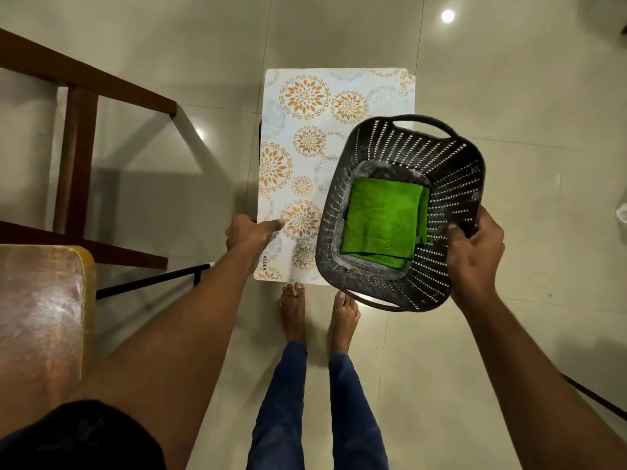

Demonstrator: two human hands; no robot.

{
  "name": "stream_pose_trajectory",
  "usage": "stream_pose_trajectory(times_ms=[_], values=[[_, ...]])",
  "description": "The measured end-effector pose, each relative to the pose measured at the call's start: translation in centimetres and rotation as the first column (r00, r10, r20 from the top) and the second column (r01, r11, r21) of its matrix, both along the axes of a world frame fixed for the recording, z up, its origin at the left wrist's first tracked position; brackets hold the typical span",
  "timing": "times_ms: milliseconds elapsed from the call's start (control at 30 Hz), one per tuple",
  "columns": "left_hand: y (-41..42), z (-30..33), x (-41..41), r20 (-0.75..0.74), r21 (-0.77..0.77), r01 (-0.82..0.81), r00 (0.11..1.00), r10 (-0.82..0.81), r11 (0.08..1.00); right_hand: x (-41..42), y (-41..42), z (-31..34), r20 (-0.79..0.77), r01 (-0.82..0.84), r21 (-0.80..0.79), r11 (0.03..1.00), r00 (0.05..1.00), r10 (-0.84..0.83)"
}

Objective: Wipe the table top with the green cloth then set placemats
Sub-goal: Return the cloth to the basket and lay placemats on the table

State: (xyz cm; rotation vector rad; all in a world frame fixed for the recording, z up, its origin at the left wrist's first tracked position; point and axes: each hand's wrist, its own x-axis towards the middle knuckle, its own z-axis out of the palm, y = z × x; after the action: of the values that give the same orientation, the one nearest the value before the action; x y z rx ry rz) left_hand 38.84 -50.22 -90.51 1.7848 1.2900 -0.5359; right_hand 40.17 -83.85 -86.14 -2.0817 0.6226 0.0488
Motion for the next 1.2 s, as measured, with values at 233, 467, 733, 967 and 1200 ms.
stream_pose_trajectory(times_ms=[233, 467, 733, 967, 1200], values=[[-0.5, 2.3, -1.0, 0.076, 0.026, -0.135, 0.988, 0.133, 0.99, -1.5, -3.6, 0.0, -0.002, 0.077, -0.005, 0.997, 0.997, -0.077], [-0.2, 5.5, -1.2, 0.253, -0.239, -0.035, 0.963, 0.097, 0.97, -2.0, -5.6, -0.1, -0.041, 0.123, 0.014, 0.992, 0.992, -0.122], [5.0, 14.3, -0.7, 0.624, 0.008, -0.043, 0.781, 0.029, 0.999, 0.4, -3.2, 1.2, 0.014, 0.014, 0.036, 0.999, 1.0, -0.015], [9.1, 15.9, -2.7, 0.782, 0.171, -0.271, 0.622, 0.037, 0.947, 4.8, 4.4, 0.2, 0.021, -0.091, 0.06, 0.994, 0.996, 0.089], [9.2, 15.8, -4.3, 0.82, 0.342, -0.429, 0.57, -0.043, 0.836, 8.5, 11.3, 0.2, -0.031, -0.213, 0.062, 0.975, 0.976, 0.215]])
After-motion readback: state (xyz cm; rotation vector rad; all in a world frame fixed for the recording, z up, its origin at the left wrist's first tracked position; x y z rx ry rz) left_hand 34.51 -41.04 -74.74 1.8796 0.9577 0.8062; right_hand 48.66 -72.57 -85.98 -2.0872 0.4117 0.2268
